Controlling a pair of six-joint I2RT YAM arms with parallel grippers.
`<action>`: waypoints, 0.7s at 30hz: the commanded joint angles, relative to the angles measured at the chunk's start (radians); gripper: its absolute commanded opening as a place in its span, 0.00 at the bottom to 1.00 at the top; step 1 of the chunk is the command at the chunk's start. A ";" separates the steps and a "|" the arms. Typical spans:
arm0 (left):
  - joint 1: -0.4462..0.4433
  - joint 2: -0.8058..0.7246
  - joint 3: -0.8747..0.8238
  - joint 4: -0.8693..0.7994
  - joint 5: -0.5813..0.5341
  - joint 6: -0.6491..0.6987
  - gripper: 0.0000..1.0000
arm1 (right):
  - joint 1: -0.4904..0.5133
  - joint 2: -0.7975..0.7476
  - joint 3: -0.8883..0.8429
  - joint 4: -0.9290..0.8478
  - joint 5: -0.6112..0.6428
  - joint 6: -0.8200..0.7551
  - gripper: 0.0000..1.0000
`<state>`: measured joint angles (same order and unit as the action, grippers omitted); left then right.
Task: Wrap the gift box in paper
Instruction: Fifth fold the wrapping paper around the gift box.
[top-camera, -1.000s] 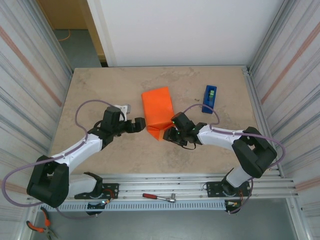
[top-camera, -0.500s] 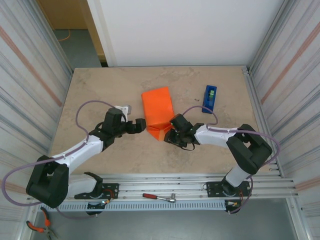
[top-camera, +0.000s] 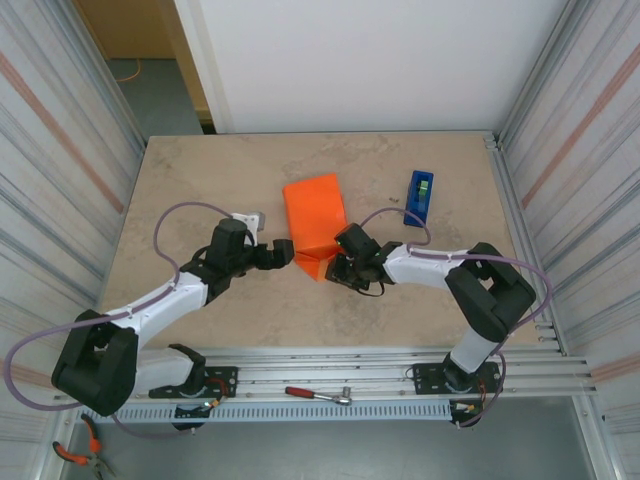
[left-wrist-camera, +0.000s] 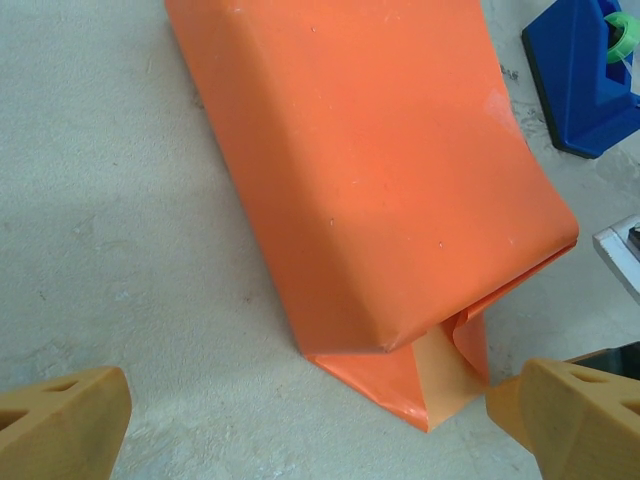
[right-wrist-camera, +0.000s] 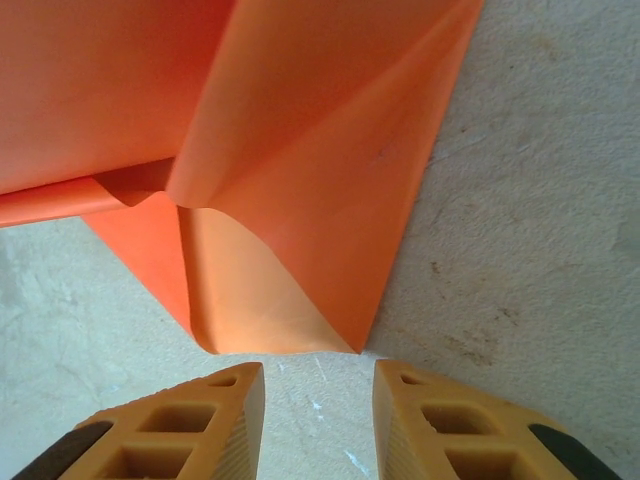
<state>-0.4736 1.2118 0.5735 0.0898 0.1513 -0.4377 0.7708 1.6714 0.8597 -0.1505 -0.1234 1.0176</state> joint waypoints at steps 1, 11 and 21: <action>-0.010 0.002 -0.012 0.027 -0.013 0.025 0.99 | -0.008 0.020 0.024 -0.012 0.017 0.006 0.32; -0.023 0.004 -0.016 0.034 -0.017 0.028 0.99 | -0.017 0.038 0.022 0.008 0.016 0.007 0.27; -0.040 0.012 -0.014 0.039 -0.022 0.030 0.99 | -0.029 0.060 0.037 0.015 0.004 -0.002 0.23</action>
<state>-0.5045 1.2194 0.5735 0.1097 0.1444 -0.4259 0.7540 1.7000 0.8688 -0.1528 -0.1318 1.0176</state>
